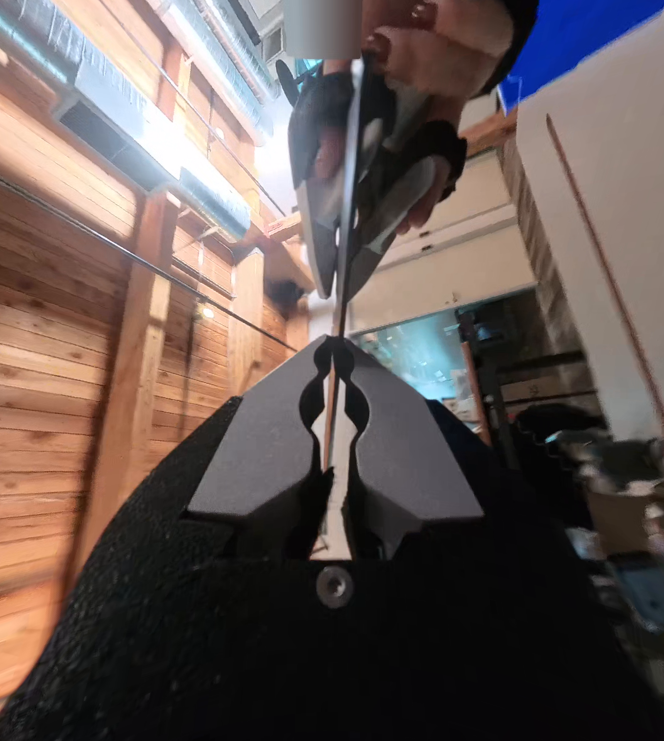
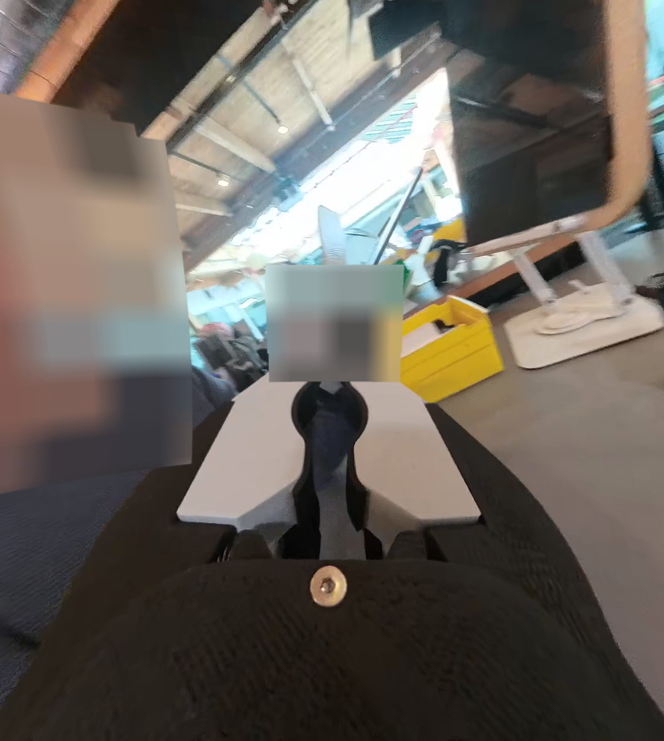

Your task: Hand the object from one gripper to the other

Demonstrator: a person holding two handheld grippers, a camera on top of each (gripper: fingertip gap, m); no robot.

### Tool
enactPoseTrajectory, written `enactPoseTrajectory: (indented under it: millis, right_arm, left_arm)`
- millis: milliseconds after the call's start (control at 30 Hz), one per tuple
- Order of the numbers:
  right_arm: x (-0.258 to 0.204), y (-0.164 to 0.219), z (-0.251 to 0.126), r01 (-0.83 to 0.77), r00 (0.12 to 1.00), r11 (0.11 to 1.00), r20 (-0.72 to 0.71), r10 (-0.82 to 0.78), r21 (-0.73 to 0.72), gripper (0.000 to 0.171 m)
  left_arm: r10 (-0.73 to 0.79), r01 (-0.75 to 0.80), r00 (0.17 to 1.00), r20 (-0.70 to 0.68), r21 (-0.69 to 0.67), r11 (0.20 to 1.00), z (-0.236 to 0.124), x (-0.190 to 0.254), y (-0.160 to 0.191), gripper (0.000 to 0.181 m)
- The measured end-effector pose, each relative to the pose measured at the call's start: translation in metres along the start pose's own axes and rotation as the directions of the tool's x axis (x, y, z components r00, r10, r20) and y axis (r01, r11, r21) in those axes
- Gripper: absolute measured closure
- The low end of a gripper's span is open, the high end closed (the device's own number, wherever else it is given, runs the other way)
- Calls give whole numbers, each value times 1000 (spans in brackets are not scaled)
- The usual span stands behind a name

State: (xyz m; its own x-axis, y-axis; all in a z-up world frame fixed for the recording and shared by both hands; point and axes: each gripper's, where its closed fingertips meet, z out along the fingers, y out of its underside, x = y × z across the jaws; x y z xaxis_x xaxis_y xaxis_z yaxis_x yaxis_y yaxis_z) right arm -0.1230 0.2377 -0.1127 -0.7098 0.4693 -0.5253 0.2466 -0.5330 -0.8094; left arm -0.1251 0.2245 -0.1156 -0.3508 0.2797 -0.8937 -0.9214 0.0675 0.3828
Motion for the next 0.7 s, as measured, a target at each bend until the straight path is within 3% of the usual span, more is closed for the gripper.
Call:
enactPoseTrajectory:
  millis: [33, 133, 267, 333, 400, 500, 567, 633, 700]
  right_arm:
    - [3, -1, -1, 26, 999, 1000, -37, -26, -3, 168]
    - [2, -6, 1, 113, 990, 994, -83, -113, -1, 170]
    - [3, -7, 6, 217, 961, 975, -163, -222, -51, 170]
    - [5, -7, 9, 272, 936, 958, -209, -284, -85, 169]
    - [5, -7, 13, 327, 910, 938, -230, -345, -115, 169]
    - [6, -8, 16, 383, 876, 913, -259, -407, -141, 171]
    - [11, -7, 11, 411, 850, 896, -284, -444, -168, 171]
    - [9, -7, 5, 438, 832, 881, -291, -473, -180, 171]
    - [9, -7, -1, 470, 798, 857, -313, -515, -213, 171]
  left_arm:
    - [-95, 95, 995, -30, 11, 995, 2, 4, 1, 179]
    - [-419, 422, 904, -80, 27, 906, 3, 6, 9, 160]
    - [-596, 610, 790, -144, 83, 788, -1, 8, 11, 152]
    - [-614, 635, 767, -189, 81, 768, -4, 12, 13, 148]
    - [-576, 598, 795, -190, 86, 797, -7, 14, 16, 145]
    - [-364, 368, 924, -115, 14, 930, -9, 20, 33, 133]
    - [-241, 238, 969, -59, -61, 969, -10, 20, 48, 134]
    - [-296, 292, 954, -43, -86, 953, -13, 20, 58, 126]
    - [-480, 479, 877, -6, -58, 876, -17, 11, 66, 116]
